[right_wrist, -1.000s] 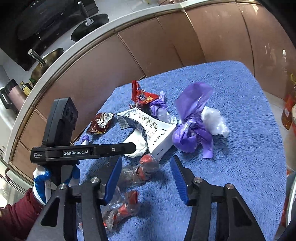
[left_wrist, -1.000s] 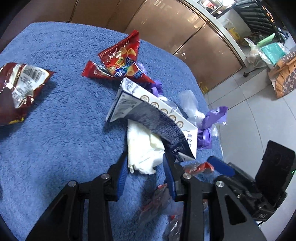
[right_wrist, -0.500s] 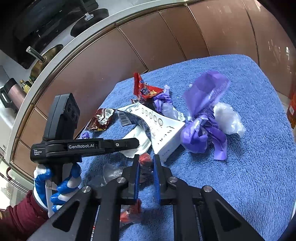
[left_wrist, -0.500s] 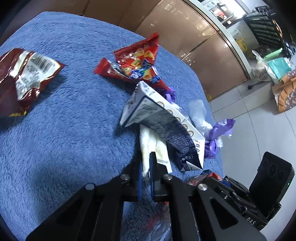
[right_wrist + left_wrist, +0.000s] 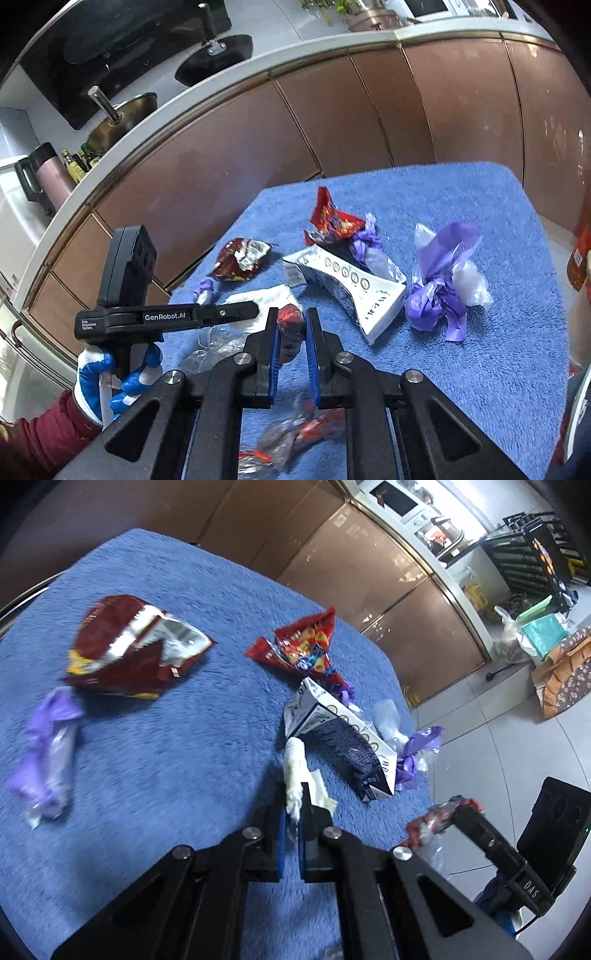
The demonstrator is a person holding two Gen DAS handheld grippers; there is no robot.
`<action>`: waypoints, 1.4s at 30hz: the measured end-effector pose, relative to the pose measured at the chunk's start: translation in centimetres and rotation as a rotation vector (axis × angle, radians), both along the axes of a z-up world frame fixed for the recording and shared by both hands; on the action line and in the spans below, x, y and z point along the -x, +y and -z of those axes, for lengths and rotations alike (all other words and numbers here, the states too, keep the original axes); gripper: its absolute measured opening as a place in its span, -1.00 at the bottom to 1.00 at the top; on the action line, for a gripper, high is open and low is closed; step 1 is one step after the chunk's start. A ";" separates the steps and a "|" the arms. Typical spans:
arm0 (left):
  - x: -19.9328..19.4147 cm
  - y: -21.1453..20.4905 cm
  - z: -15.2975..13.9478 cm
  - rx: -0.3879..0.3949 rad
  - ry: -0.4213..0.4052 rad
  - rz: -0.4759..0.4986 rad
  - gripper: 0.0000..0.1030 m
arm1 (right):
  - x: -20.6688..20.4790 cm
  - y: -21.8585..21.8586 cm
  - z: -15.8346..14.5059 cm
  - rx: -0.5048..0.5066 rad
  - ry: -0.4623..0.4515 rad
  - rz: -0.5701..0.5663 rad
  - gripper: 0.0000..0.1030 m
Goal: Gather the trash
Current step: 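Carry the wrapper and tissue in both tools over to the bin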
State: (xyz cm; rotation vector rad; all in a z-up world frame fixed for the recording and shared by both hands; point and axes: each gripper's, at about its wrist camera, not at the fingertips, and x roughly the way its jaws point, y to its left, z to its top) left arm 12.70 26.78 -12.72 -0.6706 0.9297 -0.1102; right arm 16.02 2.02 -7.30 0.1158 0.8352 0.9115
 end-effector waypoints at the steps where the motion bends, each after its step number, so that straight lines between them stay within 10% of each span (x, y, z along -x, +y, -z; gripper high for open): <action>1: 0.5 0.3 -0.2 0.002 -0.006 -0.004 -0.93 | 0.3 -0.1 -0.3 -0.002 -0.007 0.002 -0.76; 21: 8.4 -2.3 -9.0 -0.022 -0.161 -0.011 -0.93 | 7.6 -7.7 -6.6 -0.095 -0.151 0.144 -0.76; 42: 7.4 -17.7 -16.0 -0.054 -0.241 0.212 -0.93 | 11.8 -23.0 -8.2 -0.196 -0.237 0.456 -0.76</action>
